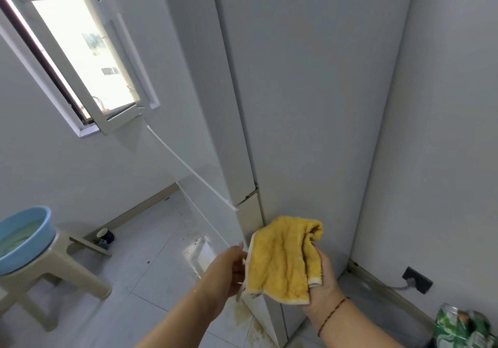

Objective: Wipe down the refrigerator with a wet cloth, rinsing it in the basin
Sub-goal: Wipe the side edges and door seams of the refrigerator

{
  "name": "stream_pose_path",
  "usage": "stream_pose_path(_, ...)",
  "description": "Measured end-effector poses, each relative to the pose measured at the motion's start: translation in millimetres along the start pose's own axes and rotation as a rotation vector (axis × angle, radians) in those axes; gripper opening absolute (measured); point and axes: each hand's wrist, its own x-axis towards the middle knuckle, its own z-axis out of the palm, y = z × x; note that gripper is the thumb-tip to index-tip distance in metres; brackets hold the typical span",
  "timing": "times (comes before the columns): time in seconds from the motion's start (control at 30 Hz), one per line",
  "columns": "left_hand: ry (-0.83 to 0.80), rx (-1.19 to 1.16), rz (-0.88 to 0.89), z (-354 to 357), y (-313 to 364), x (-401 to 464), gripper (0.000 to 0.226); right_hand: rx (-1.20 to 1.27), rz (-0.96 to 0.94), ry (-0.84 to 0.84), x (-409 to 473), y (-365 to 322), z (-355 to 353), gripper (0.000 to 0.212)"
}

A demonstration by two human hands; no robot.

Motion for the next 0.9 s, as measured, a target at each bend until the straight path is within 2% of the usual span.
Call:
stream_pose_path(0.07, -0.021, -0.091, -0.001, 5.9, -1.6, -3.0, 0.032, -0.08, -0.018, 0.173, 1.7, -1.2, -9.1, 0.047)
stream_pose_path(0.1, -0.017, -0.118, -0.008, 8.9, -4.1, -3.6, 0.029, -0.093, -0.014, 0.242, 2.4, -3.5, -14.6, 0.05)
stream_pose_path(0.2, -0.007, -0.224, -0.047, 17.8, -17.2, -4.6, 0.038, -0.103, 0.047, 0.396, 2.5, -3.8, -31.4, 0.078)
stream_pose_path(0.3, 0.048, -0.324, -0.091, 26.8, -30.1, -5.4, 0.039, -0.177, 0.081, 0.468, 0.1, -3.2, -41.0, 0.088)
stream_pose_path(0.4, 0.055, -0.426, -0.173, 32.7, -42.3, -4.7, 0.025, -0.232, 0.118, 0.553, -0.8, 0.2, -50.7, 0.082)
stream_pose_path(0.5, 0.009, -0.551, -0.254, 30.1, -49.8, 1.0, 0.026, -0.226, 0.128, 0.653, 3.6, 9.1, -53.4, 0.071)
stream_pose_path(0.63, 0.026, -0.729, -0.265, 16.2, -45.3, 24.5, 0.016, -0.177, 0.209, 0.644, 27.5, 10.9, -37.1, 0.073)
stream_pose_path(0.8, 0.022, -0.857, -0.291, 10.5, -21.9, 38.3, 0.03, -0.2, 0.177, 0.599, 60.1, 9.5, -10.5, 0.083)
stream_pose_path(0.9, 0.037, -0.93, -0.252, 6.0, -15.7, 32.1, 0.046, -0.222, 0.121, 0.562, 63.7, 9.0, 6.8, 0.08)
